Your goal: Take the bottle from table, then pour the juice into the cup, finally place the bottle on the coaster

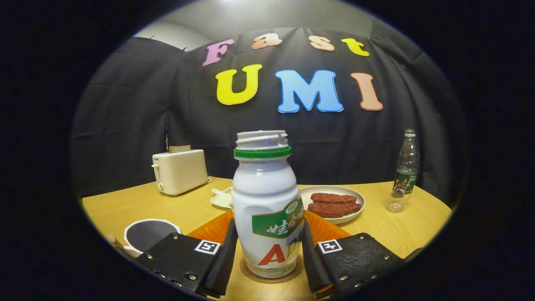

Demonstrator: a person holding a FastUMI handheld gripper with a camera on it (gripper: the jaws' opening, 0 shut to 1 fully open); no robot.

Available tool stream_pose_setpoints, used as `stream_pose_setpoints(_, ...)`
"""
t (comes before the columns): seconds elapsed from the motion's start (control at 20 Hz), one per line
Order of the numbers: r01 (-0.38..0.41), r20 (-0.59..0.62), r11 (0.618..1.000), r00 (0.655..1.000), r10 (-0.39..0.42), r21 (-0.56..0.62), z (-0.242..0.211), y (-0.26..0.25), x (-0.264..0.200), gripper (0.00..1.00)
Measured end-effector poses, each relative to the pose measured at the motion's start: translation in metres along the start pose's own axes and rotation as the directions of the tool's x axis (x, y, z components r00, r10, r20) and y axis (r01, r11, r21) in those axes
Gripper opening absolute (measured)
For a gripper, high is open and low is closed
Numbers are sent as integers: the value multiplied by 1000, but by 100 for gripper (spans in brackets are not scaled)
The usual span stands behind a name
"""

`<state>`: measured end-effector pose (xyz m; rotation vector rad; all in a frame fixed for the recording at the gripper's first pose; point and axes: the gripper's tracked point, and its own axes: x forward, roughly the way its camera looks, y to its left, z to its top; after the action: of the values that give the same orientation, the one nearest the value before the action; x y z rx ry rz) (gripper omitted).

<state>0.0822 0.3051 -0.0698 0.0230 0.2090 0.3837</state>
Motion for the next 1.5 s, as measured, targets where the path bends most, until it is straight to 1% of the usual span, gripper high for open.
stream_pose_setpoints(0.4,-1,19,1000,1000,0,7,-2,0,2,70)
stream_pose_setpoints(0.65,-4,18,1000,1000,4,-3,-3,0,3,73)
stream_pose_setpoints(0.9,-4,4,999,1000,4,-37,-6,0,3,79)
stream_pose_setpoints(1.0,-11,17,1000,1000,12,-29,-1,2,1,86)
stream_pose_setpoints(1.05,-9,30,1000,1000,9,-26,5,1,-1,91)
stream_pose_setpoints(1.1,-6,47,1000,999,7,-24,12,0,-4,92)
stream_pose_setpoints(1.25,14,128,1000,992,-11,-24,43,0,-17,92)
stream_pose_setpoints(1.5,42,299,997,954,-21,-63,113,6,-61,91)
